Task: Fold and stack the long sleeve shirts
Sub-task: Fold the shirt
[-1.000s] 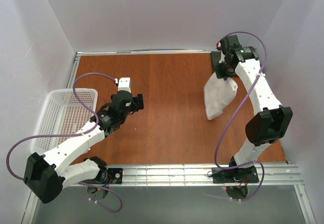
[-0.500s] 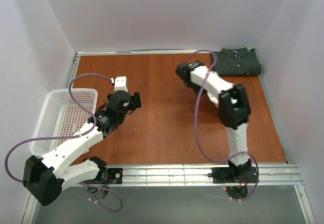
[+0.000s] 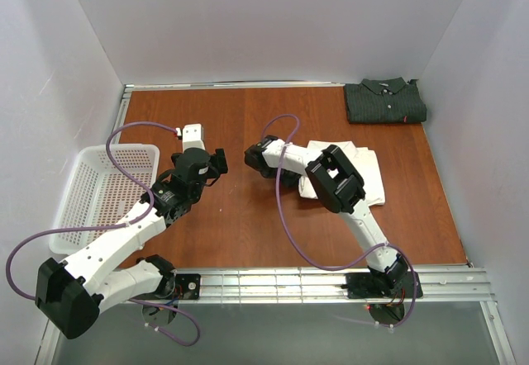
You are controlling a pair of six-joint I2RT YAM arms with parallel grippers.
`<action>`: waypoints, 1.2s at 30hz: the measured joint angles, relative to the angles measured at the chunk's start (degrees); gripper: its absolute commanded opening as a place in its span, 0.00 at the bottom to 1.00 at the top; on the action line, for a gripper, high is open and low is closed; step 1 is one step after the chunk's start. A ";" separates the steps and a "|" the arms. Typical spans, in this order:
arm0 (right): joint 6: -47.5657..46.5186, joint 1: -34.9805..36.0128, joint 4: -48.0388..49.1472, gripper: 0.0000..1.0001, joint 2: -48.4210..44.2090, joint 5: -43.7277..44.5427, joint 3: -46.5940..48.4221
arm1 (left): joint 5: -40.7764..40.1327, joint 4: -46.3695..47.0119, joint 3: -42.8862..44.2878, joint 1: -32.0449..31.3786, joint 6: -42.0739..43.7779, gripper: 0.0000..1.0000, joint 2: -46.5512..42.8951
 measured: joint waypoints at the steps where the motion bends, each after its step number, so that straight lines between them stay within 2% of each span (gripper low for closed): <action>1: 0.66 0.31 0.02 0.17 0.33 -0.24 0.26 | -0.02 0.00 0.00 0.00 0.00 0.93 0.00; 2: 0.74 0.50 -0.04 0.31 0.63 -0.33 0.46 | -0.07 0.00 0.00 0.00 0.00 0.93 0.00; 4: 1.51 1.20 -0.24 0.43 1.29 -0.59 1.20 | -0.15 0.00 0.00 0.04 0.00 0.93 0.00; 5: 1.75 1.68 -0.74 0.60 1.57 -0.31 1.88 | -0.24 0.00 0.00 0.04 0.00 0.94 -0.02; 9: 1.75 3.76 -1.90 0.76 1.62 -0.55 5.68 | -0.57 -0.02 0.00 0.04 -0.11 0.93 -0.15; 11: 1.51 4.94 -1.51 0.78 1.62 -1.60 7.65 | -0.81 -0.02 -0.11 0.04 -0.26 0.94 -0.44; 16: 0.11 8.48 2.78 0.78 1.44 -7.45 12.50 | -2.12 -0.09 -0.87 0.07 -1.01 0.94 -2.64; 20: -0.76 9.44 8.20 0.71 -1.97 -11.85 10.58 | -4.09 -0.35 -1.95 0.11 -1.62 0.94 -6.86; 25: -0.90 7.41 16.46 0.58 -17.88 -16.24 -4.81 | -4.70 0.94 -3.39 0.33 -2.10 0.94 -9.84; 26: -0.70 6.14 17.97 0.52 -22.10 -17.27 -8.55 | -4.42 0.98 -3.43 0.35 -2.12 0.93 -9.66; 31: 0.20 -3.02 30.38 0.40 -41.05 -24.83 -27.78 | -1.20 1.88 -3.39 0.39 -2.12 0.93 -5.70; 33: 0.83 -6.47 34.69 0.37 -45.22 -28.00 -34.10 | 0.22 1.81 -3.39 0.39 -2.10 0.94 -3.58; 36: 1.55 -8.94 41.27 0.32 -46.60 -32.68 -41.48 | 1.86 1.77 -3.39 0.44 -2.03 0.93 -1.64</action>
